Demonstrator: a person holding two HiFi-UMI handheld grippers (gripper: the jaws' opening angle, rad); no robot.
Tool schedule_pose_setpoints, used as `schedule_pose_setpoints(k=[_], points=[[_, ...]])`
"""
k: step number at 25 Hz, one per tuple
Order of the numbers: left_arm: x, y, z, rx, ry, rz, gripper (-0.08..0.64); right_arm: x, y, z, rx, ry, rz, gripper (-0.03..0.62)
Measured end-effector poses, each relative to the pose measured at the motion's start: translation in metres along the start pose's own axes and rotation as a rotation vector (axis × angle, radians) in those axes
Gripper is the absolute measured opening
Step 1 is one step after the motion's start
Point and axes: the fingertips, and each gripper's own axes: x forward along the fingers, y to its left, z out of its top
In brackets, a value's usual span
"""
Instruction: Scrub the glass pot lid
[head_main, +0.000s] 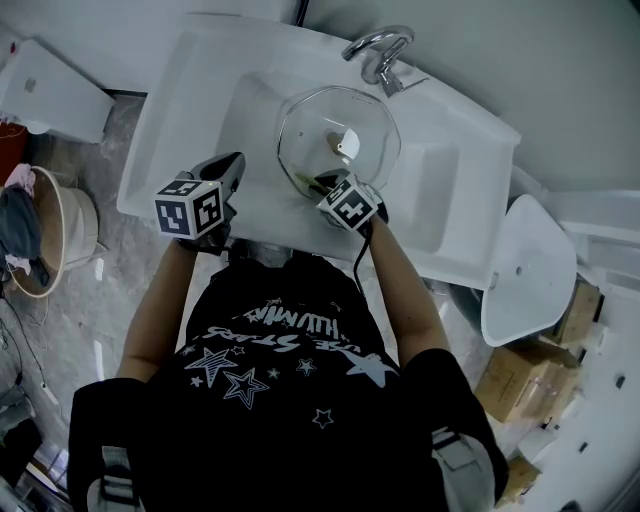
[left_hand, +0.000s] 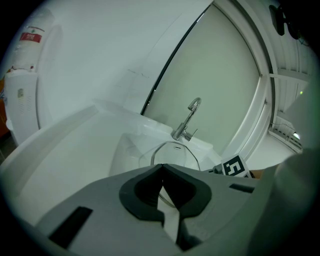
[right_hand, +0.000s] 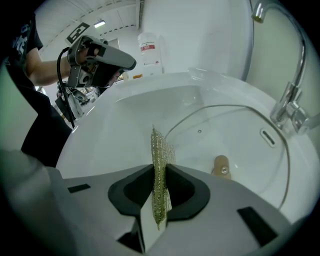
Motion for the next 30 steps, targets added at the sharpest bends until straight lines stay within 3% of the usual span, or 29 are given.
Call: schedule_pose_setpoints(k=[8, 16, 22, 30], points=[[0.009, -0.004, 0.013, 0.008, -0.013, -0.002, 0.009, -0.046, -0.079, 0.021, -0.048, -0.033, -0.28, 0.069], [0.014, -0.003, 0.022, 0.008, -0.023, 0.01, 0.009, -0.068, -0.144, 0.047, -0.268, 0.043, -0.52, 0.069], [0.014, 0.002, 0.025, 0.0, -0.029, 0.025, 0.009, -0.064, -0.159, 0.057, -0.433, 0.099, -0.581, 0.069], [0.012, 0.005, 0.022, -0.008, -0.019, 0.036, 0.009, -0.057, -0.17, 0.055, -0.43, 0.105, -0.596, 0.067]])
